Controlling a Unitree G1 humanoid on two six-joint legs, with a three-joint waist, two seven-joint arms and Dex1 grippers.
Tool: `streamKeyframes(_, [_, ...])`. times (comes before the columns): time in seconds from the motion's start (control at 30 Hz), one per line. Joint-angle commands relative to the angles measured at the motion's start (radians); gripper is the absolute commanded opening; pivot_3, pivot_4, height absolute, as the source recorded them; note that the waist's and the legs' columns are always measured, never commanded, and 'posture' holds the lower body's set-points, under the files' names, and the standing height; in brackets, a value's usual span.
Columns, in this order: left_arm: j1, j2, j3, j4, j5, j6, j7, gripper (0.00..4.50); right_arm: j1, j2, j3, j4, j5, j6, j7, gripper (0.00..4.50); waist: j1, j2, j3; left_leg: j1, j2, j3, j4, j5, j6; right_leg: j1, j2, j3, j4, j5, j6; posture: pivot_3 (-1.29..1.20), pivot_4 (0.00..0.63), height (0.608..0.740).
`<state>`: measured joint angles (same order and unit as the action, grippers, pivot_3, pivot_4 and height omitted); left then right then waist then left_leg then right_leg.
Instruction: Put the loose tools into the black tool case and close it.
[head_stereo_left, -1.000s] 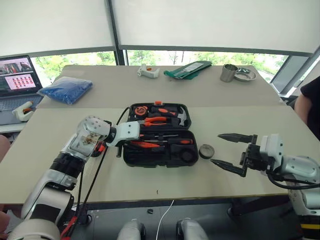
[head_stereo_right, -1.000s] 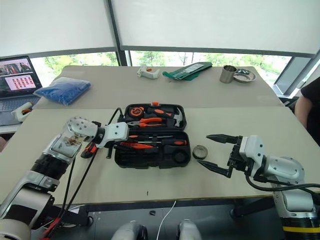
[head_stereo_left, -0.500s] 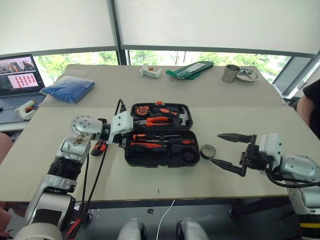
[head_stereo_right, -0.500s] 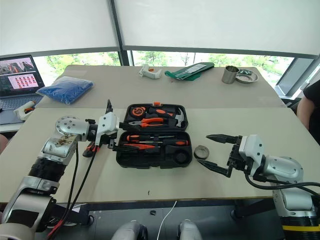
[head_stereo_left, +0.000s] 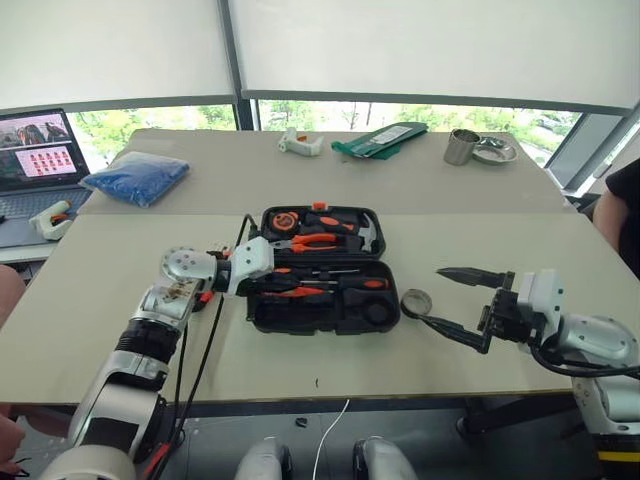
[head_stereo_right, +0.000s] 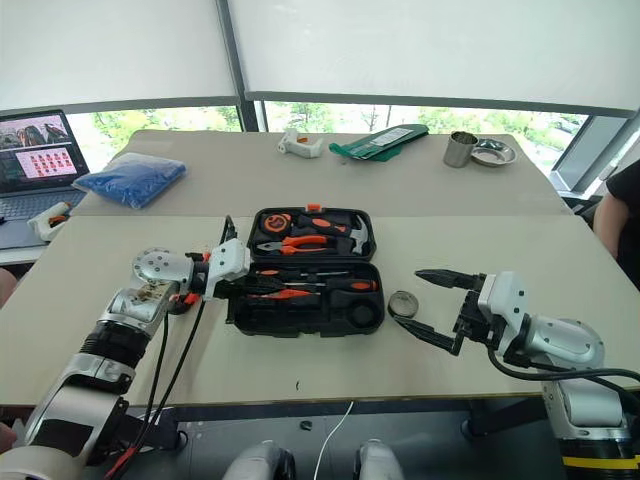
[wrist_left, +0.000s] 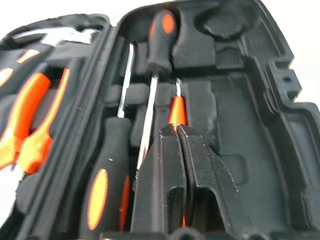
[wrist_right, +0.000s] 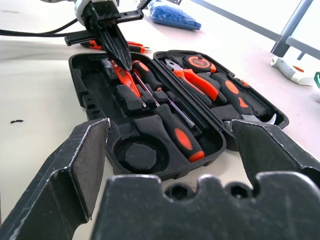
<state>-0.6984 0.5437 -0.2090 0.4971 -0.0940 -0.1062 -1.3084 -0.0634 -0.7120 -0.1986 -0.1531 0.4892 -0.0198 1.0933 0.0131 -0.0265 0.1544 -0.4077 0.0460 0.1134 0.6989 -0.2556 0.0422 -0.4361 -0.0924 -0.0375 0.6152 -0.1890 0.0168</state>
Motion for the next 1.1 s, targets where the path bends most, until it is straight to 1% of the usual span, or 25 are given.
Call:
streamKeyframes(0.03, [-0.021, -0.019, -0.002, 0.039, 0.028, -0.022, 0.044, 0.06, 0.012, 0.004, -0.032, -0.049, 0.007, -0.006, -0.029, 4.50, -0.001, 0.000, 0.000, 0.000, 0.000, 0.000, 0.000, 0.000, 0.000, 0.000, 0.000, 0.000, 0.000, 0.000, 0.000, 0.00, 0.150, 0.740])
streamKeyframes(0.33, [-0.057, -0.039, 0.000, 0.176, 0.044, -0.022, 0.063, 0.06, 0.060, 0.007, -0.041, -0.104, 0.014, -0.005, -0.062, 4.50, -0.002, 0.000, 0.000, 0.002, 0.000, 0.000, 0.001, 0.000, 0.000, 0.001, 0.000, 0.000, 0.002, 0.000, 0.000, 0.00, 0.150, 0.740])
streamKeyframes(0.53, [-0.033, -0.033, -0.030, 0.200, 0.067, -0.063, 0.040, 0.06, 0.081, 0.002, -0.046, -0.120, 0.018, 0.001, -0.066, 4.50, -0.002, 0.000, 0.000, 0.003, 0.000, 0.000, 0.001, 0.000, 0.000, 0.002, 0.000, 0.000, 0.002, 0.000, 0.000, 0.00, 0.150, 0.740])
streamKeyframes(0.67, [-0.008, -0.035, 0.000, 0.186, 0.046, -0.091, 0.066, 0.06, 0.080, -0.004, -0.039, -0.116, 0.021, 0.002, -0.051, 4.50, -0.002, 0.000, 0.000, 0.004, 0.001, -0.001, 0.001, 0.000, 0.000, 0.003, 0.000, 0.000, 0.002, 0.000, 0.000, 0.00, 0.150, 0.740])
streamKeyframes(0.77, [0.010, 0.000, 0.010, 0.201, 0.050, -0.134, 0.049, 0.06, 0.079, -0.017, -0.034, -0.104, 0.022, -0.005, -0.019, 4.50, -0.004, 0.000, 0.000, 0.004, 0.001, -0.001, 0.001, 0.000, 0.000, 0.003, 0.000, 0.000, 0.002, 0.000, 0.000, 0.00, 0.150, 0.740])
streamKeyframes(0.83, [0.020, 0.011, 0.050, 0.192, 0.007, -0.120, 0.043, 0.06, 0.073, -0.021, -0.037, -0.091, 0.026, -0.006, -0.005, 4.50, -0.010, 0.000, -0.001, 0.005, 0.001, -0.001, 0.001, 0.000, 0.000, 0.003, 0.001, 0.000, 0.002, 0.000, 0.000, 0.00, 0.150, 0.740])
streamKeyframes(0.87, [0.026, 0.020, 0.080, 0.172, -0.030, -0.076, 0.040, 0.06, 0.063, -0.019, -0.040, -0.083, 0.031, -0.008, -0.001, 4.50, -0.014, 0.000, -0.001, 0.006, 0.002, 0.000, 0.000, 0.000, 0.000, 0.003, 0.001, 0.001, 0.002, 0.000, 0.000, 0.00, 0.150, 0.740])
streamKeyframes(0.97, [0.077, 0.063, 0.195, 0.079, -0.134, 0.016, 0.072, 0.77, 0.024, 0.009, -0.057, -0.071, 0.076, 0.016, -0.025, 4.50, -0.032, 0.000, -0.001, 0.006, 0.003, 0.000, -0.001, 0.000, 0.000, 0.003, 0.002, 0.001, 0.003, 0.000, -0.001, 0.00, 0.150, 0.740])
streamKeyframes(1.1, [0.290, 0.125, 0.385, -0.184, -0.289, 0.074, 0.117, 2.19, 0.004, 0.030, -0.045, -0.067, 0.089, 0.006, -0.016, 4.50, -0.038, 0.000, 0.000, 0.005, 0.004, 0.000, -0.002, 0.001, -0.002, -0.002, 0.002, 0.003, 0.008, -0.001, -0.002, 0.00, 0.150, 0.740])
